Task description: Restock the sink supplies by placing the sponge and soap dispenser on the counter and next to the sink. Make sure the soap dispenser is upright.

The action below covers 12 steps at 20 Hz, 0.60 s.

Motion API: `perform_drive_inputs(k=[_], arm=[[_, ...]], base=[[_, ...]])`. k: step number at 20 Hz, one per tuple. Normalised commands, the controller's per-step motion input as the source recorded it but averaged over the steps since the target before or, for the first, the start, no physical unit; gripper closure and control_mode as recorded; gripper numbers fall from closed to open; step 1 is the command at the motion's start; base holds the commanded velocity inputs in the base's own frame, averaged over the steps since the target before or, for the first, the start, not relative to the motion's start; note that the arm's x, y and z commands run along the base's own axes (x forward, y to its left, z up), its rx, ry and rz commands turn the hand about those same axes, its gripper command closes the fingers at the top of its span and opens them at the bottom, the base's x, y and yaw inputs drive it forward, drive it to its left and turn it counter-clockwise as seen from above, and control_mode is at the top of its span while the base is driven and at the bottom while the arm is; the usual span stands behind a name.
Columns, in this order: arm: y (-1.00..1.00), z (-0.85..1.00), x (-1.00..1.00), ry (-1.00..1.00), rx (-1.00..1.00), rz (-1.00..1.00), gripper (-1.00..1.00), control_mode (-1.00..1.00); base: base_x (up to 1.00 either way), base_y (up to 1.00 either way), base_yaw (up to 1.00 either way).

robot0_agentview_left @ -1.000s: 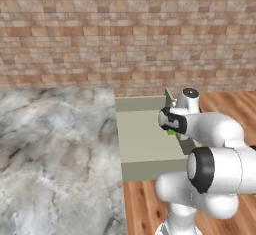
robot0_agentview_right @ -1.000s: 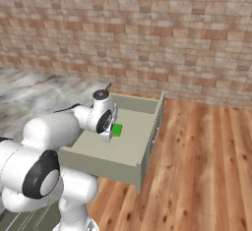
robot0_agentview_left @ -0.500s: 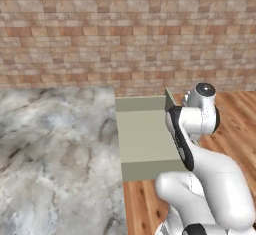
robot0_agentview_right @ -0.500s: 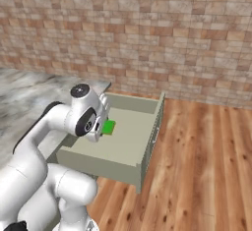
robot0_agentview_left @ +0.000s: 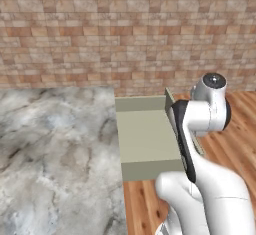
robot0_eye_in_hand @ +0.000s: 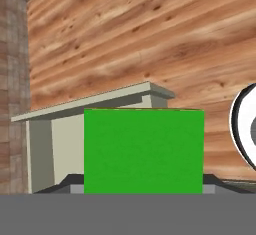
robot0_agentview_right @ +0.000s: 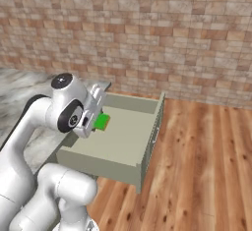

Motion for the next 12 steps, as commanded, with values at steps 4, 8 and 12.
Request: perform_drive_inputs(k=[4, 8, 12], arm=[[0.00, -0.01, -0.01, -0.02, 0.00, 0.00, 1.00, -1.00], [0.00, 0.00, -0.05, -0.03, 0.00, -0.04, 1.00, 1.00], [0.00, 0.00, 0.00, 0.00, 0.00, 0.00, 1.00, 1.00]], base=[[0.00, 0.00, 0.00], [-0.35, -0.04, -0.45], [-0.40, 0.00, -0.83]])
